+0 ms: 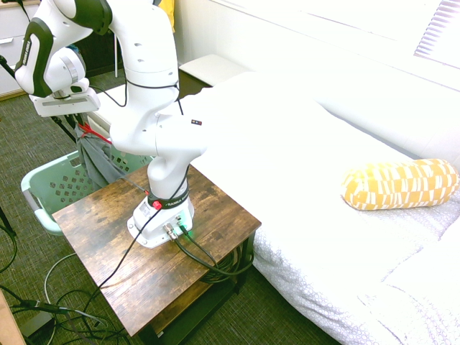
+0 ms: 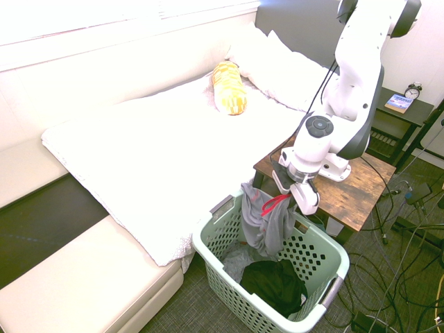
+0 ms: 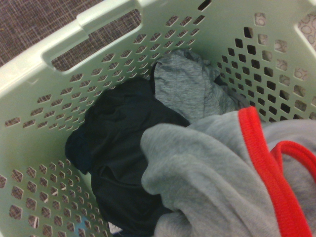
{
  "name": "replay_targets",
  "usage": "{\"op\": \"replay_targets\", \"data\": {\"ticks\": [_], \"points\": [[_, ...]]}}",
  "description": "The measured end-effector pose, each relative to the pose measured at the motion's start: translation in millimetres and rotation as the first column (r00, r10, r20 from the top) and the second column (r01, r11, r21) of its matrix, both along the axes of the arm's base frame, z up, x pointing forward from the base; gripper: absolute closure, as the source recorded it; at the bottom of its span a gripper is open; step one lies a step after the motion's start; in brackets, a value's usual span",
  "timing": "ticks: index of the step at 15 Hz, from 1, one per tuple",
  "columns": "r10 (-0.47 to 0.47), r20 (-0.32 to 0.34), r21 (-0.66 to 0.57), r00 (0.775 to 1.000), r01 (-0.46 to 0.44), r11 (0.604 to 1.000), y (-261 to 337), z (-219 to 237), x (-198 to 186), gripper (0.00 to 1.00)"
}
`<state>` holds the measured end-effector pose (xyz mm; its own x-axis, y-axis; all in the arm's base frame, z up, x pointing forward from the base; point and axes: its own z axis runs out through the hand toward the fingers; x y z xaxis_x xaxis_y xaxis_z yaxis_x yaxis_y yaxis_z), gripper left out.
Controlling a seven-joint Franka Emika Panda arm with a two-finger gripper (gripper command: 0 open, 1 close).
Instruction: Put my clothes in the laundry bag
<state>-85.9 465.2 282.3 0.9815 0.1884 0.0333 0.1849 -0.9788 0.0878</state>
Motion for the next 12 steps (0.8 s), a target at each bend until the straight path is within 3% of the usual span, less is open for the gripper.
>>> {"op": "replay_targets", "data": {"ticks": [4, 10, 12], "points": [[-0.021, -0.044, -0.031, 0.999, 0.019, 0.999, 17, -16, 14, 0.00], [-0.022, -0.034, -0.033, 0.999, 0.020, 0.999, 19, -18, 22, 0.00], [-0.075, 0.000, -0.031, 0.997, 0.075, 0.997, 21, -12, 60, 0.00]]}}
